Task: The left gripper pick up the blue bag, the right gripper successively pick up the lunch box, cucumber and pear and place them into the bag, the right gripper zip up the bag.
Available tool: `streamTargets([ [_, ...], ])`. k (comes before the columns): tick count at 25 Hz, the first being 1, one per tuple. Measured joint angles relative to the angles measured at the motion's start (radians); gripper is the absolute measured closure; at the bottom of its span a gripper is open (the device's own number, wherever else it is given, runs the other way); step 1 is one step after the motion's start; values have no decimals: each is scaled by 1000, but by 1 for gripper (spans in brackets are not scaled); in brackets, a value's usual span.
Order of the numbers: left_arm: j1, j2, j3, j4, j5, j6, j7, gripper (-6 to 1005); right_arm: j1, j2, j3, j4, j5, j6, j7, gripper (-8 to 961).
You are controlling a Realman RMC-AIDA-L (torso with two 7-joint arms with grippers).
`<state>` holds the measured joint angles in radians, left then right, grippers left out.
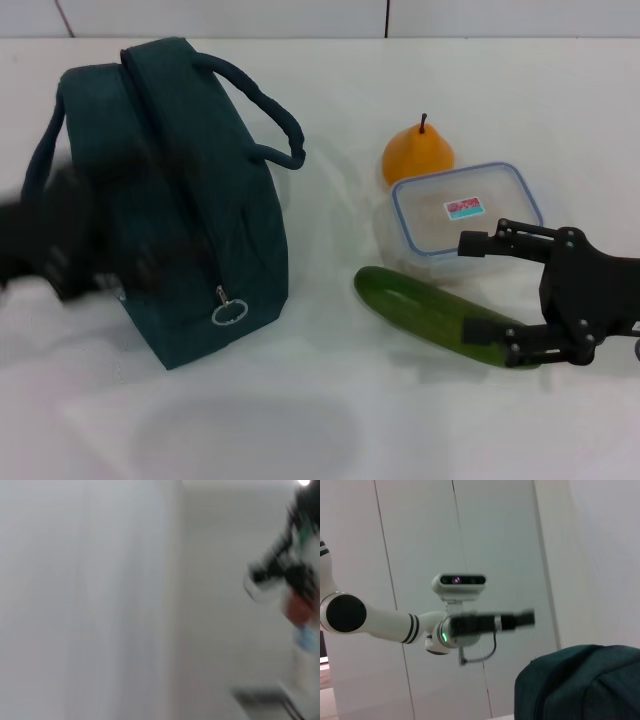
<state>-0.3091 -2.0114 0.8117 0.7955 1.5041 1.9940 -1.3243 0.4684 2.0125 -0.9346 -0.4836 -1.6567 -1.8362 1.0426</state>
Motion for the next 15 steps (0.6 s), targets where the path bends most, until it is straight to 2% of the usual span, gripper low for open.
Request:
streamTargets([
  [3, -11, -2, -132, -24, -102, -25, -52, 111, 1, 0, 1, -2, 3, 0, 1, 98],
  [6, -45, -2, -264, -60, -120, -127, -162, 112, 0, 0, 1, 1, 11, 3, 1, 99],
  [10, -58, 7, -300, -59, -114, -272, -235, 112, -7, 0, 2, 3, 25, 9, 1, 99],
  [15, -88, 20, -297, 21, -60, -338, -341, 112, -9, -1, 14, 4, 37, 9, 0, 99],
])
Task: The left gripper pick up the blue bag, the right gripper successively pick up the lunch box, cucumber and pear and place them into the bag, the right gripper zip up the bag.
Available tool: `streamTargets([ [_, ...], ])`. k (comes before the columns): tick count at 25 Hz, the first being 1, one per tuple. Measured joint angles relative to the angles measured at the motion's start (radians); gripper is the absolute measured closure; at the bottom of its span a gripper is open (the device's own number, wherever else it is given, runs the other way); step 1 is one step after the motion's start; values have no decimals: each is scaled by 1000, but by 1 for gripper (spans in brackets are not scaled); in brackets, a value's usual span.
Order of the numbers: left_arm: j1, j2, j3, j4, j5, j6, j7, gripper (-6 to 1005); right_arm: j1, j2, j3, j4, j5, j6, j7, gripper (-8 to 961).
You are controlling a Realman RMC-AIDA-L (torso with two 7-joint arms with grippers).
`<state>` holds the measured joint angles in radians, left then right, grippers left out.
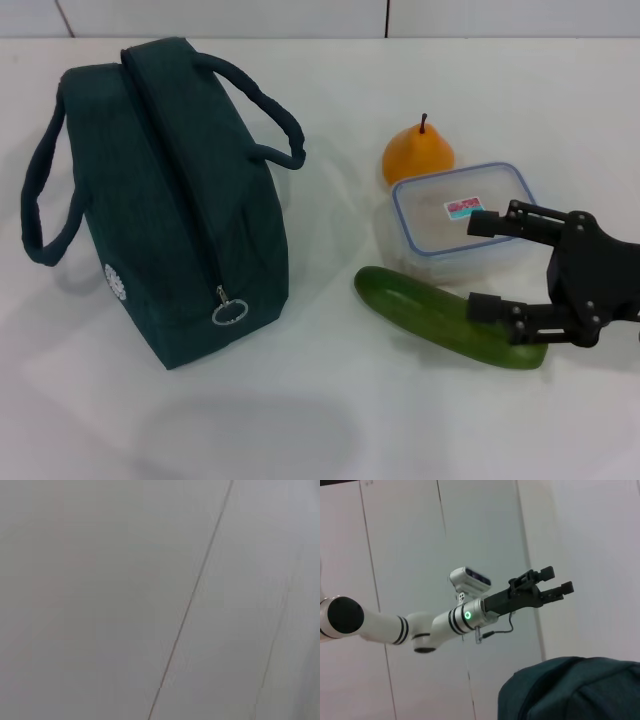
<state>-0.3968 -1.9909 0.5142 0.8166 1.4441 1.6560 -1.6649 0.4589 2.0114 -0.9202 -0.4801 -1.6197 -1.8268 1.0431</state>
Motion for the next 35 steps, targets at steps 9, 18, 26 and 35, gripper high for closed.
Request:
streamTargets([
  [9, -41, 28, 5, 283, 268, -24, -504, 111, 0, -1, 3, -6, 0, 25, 0, 98],
  [18, -49, 24, 207, 648, 638, 2, -1036, 129, -2, -4, 27, -8, 0, 29, -1, 99],
  [26, -48, 15, 266, 766, 771, 102, -1147, 150, -2, -8, 28, -8, 0, 39, -2, 99],
  [35, -41, -8, 292, 779, 830, 147, -1150, 167, 5, -7, 29, -8, 1, 50, -2, 99],
])
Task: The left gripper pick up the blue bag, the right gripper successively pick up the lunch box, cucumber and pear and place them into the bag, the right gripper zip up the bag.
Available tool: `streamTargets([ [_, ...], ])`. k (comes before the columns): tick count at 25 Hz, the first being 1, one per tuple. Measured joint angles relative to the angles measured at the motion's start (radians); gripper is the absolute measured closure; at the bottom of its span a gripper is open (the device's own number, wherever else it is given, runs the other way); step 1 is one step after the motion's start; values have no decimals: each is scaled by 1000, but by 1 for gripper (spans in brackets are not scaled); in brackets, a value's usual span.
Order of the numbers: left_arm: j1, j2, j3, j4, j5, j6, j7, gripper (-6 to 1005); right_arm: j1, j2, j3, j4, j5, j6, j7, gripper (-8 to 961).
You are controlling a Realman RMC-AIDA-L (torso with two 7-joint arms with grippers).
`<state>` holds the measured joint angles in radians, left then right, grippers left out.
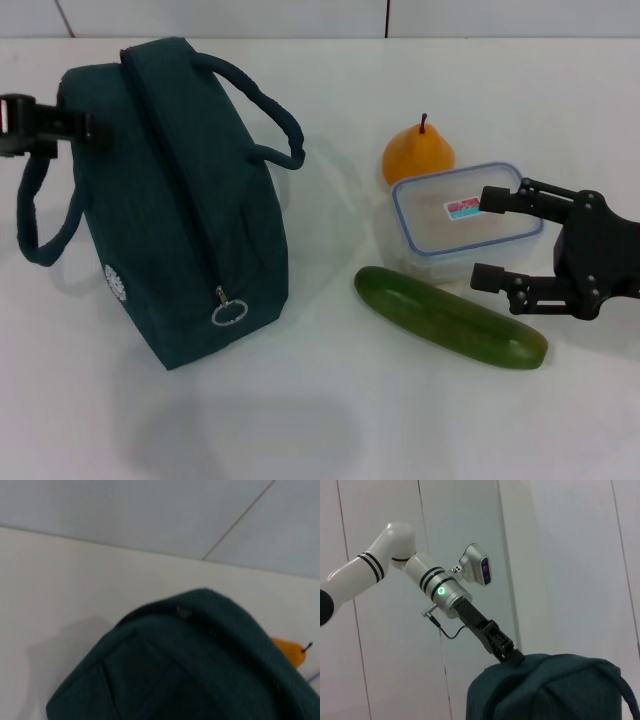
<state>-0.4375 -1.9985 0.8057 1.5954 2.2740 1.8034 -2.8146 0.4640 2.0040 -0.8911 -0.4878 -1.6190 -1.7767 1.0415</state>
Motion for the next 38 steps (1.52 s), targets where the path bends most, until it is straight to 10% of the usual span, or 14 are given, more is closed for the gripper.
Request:
streamTargets([
  [9, 5, -25, 92, 4, 52, -6, 64, 188, -5, 1, 0, 0, 1, 3, 0, 98],
  [22, -4, -62, 90, 7, 45, -9, 101, 702, -24, -1, 25, 1, 8, 2, -2, 98],
  [38, -9, -81, 95, 14, -1, -7, 69, 959, -45, -39, 396, 158, 13, 328, 372, 98],
])
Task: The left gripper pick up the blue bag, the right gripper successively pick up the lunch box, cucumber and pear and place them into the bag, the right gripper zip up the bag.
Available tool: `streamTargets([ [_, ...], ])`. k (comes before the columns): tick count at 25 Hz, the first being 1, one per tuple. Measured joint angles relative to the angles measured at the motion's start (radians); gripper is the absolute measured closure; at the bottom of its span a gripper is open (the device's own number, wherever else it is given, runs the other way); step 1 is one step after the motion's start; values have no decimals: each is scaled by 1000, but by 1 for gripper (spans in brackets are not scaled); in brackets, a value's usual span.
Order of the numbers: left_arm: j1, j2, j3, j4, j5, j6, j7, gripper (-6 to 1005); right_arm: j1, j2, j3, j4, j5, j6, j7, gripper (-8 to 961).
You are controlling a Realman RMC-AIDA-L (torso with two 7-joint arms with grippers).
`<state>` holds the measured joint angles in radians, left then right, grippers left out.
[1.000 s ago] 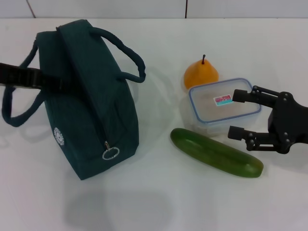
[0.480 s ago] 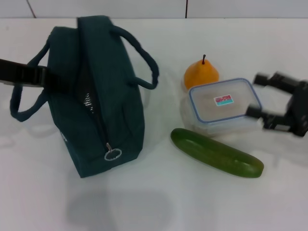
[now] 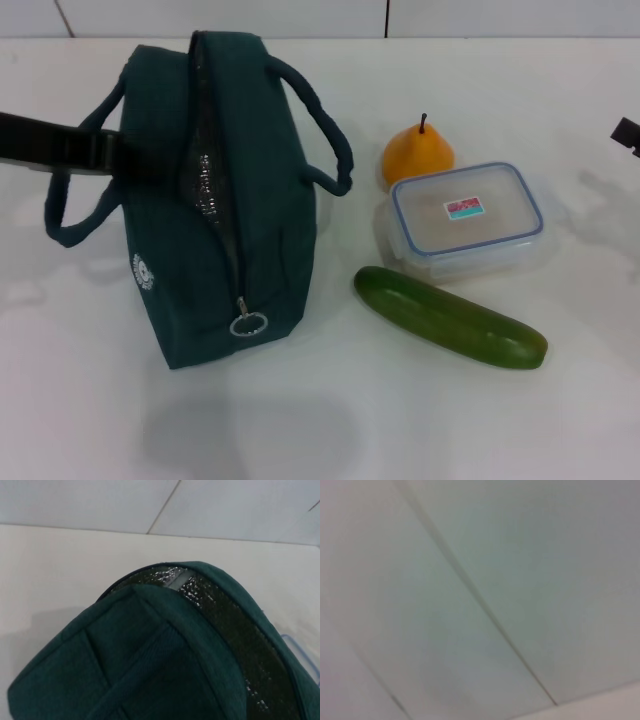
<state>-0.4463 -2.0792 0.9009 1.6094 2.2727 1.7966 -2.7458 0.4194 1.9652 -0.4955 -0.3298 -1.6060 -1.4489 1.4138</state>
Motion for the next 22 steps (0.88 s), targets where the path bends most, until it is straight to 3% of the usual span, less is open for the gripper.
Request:
streamTargets([
  [5, -8, -1, 2, -4, -32, 1, -6, 959, 8, -4, -24, 31, -11, 76, 135, 105],
  [13, -20, -1, 3, -10, -35, -1, -5, 959, 58, 18, -51, 112, -23, 161, 193, 116],
  [17, -30, -1, 3, -31, -35, -2, 1, 959, 85, 40, -64, 128, -24, 202, 187, 117],
  [22, -51, 4, 3, -61, -32, -2, 6, 959, 118, 45, -88, 162, -24, 228, 191, 118],
])
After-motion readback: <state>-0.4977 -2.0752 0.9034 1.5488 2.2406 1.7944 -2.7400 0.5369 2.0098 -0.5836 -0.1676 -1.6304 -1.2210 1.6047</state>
